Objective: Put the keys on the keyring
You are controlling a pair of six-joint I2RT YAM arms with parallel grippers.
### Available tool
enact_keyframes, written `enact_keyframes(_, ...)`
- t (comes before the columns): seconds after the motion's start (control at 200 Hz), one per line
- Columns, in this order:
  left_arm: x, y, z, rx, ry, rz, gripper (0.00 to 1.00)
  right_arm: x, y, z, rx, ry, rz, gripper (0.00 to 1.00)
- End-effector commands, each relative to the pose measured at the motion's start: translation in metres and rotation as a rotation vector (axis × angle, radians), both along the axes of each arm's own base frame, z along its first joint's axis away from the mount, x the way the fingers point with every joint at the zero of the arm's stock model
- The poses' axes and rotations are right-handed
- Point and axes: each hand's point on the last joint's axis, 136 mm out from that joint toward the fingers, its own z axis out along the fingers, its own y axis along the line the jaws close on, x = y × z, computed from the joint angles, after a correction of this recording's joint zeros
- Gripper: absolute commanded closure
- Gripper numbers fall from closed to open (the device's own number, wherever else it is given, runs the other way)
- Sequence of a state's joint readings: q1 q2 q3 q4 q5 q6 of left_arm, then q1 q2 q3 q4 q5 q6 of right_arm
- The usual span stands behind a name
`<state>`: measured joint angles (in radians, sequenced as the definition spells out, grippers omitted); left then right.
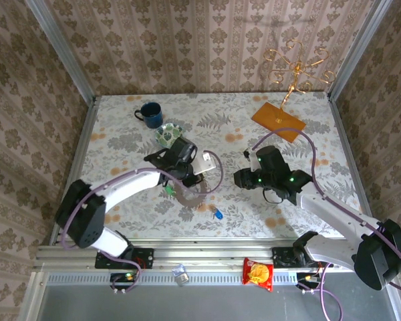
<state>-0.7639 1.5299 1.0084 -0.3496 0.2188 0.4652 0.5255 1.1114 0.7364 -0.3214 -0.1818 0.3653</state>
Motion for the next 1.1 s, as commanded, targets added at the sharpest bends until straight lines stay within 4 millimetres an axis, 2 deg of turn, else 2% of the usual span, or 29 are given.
enact_keyframes(0.0, 0.006, -0.018, 0.003, -0.042, 0.007, -0.064, 1.0, -0.004, -0.012, -0.01, -0.045, 0.014, -0.013, 0.63)
enact_keyframes(0.14, 0.012, -0.024, -0.013, -0.026, 0.039, -0.062, 1.0, -0.002, -0.013, -0.012, -0.044, 0.022, -0.012, 0.62)
enact_keyframes(0.245, 0.019, -0.027, -0.017, -0.033, 0.046, -0.046, 1.0, -0.001, -0.014, -0.015, -0.046, 0.034, -0.013, 0.62)
enact_keyframes(0.45, 0.03, -0.031, -0.017, -0.065, 0.033, -0.031, 0.79, -0.002, -0.016, -0.02, -0.055, 0.05, -0.016, 0.62)
enact_keyframes(0.615, 0.042, -0.033, 0.004, -0.137, -0.018, 0.004, 0.63, -0.003, -0.017, -0.022, -0.07, 0.062, -0.008, 0.62)
enact_keyframes(0.705, 0.047, -0.027, 0.028, -0.201, -0.075, 0.062, 0.57, -0.004, -0.016, -0.025, -0.079, 0.078, 0.004, 0.63)
enact_keyframes(0.795, 0.049, -0.012, 0.058, -0.274, -0.139, 0.176, 0.52, -0.006, -0.015, -0.026, -0.085, 0.092, 0.012, 0.63)
enact_keyframes(0.86, 0.042, 0.006, 0.073, -0.32, -0.159, 0.274, 0.51, -0.007, -0.015, -0.028, -0.084, 0.095, 0.011, 0.63)
enact_keyframes(0.93, 0.025, 0.023, 0.078, -0.349, -0.149, 0.363, 0.51, -0.007, -0.015, -0.03, -0.08, 0.095, 0.012, 0.63)
enact_keyframes(0.99, 0.006, 0.032, 0.074, -0.356, -0.112, 0.435, 0.49, -0.007, -0.015, -0.03, -0.079, 0.094, 0.014, 0.63)
enact_keyframes(1.09, -0.029, 0.051, 0.052, -0.31, -0.016, 0.594, 0.48, -0.007, -0.013, -0.028, -0.074, 0.094, 0.021, 0.63)
